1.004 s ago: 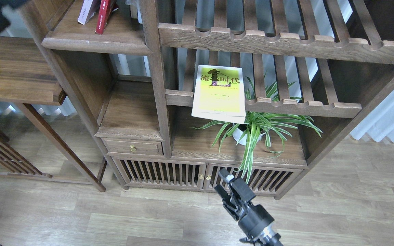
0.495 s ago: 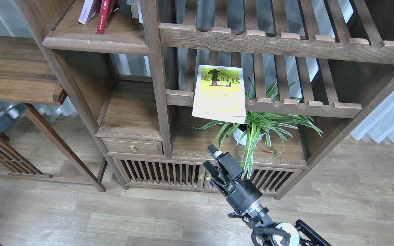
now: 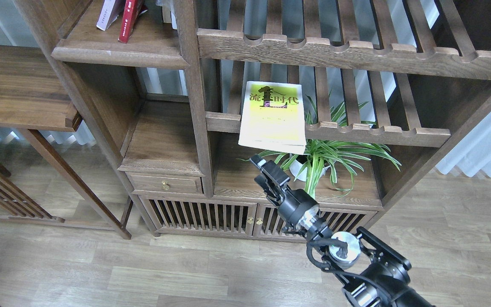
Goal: Organize books on shelf
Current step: 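Reach the right gripper toward the yellow-green book on the middle shelf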
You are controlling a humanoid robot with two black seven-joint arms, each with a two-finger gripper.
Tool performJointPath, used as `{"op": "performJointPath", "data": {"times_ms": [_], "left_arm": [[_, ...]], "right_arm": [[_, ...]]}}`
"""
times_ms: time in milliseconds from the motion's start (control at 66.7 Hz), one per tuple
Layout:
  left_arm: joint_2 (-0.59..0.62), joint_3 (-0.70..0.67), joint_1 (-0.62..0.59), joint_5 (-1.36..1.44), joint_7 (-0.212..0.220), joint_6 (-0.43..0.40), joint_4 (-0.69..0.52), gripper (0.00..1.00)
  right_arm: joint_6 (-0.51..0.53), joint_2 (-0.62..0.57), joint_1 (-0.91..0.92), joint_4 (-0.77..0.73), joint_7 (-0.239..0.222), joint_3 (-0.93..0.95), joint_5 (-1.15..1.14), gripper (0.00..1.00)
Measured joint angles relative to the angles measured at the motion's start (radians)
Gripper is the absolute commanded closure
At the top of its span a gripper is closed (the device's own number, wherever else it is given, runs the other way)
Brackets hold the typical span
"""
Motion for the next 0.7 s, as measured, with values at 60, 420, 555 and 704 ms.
{"op": "performJointPath", "data": {"times_ms": [60, 420, 555, 704], "left_arm": [[-0.005, -0.001, 0.000, 0.000, 0.000, 0.000, 0.000, 0.00], [-0.007, -0.006, -0.002, 0.000, 0.002, 0.000, 0.001, 0.00], [-0.009, -0.006, -0.003, -0.001, 0.002, 0.000, 0.001, 0.00], [-0.009, -0.007, -0.003, -0.001, 0.002, 0.000, 0.001, 0.00]], "right_arm": [[-0.022, 0.000, 0.030, -0.019, 0.001, 0.000, 0.005, 0.01], [-0.105, 0.000, 0.147, -0.121, 0.001, 0.007, 0.083, 0.05], [-0.110, 0.000, 0.151, -0.138, 0.003, 0.012, 0.096, 0.18], [-0.111, 0.000, 0.153, -0.148, 0.023, 0.021, 0.126, 0.33]]}}
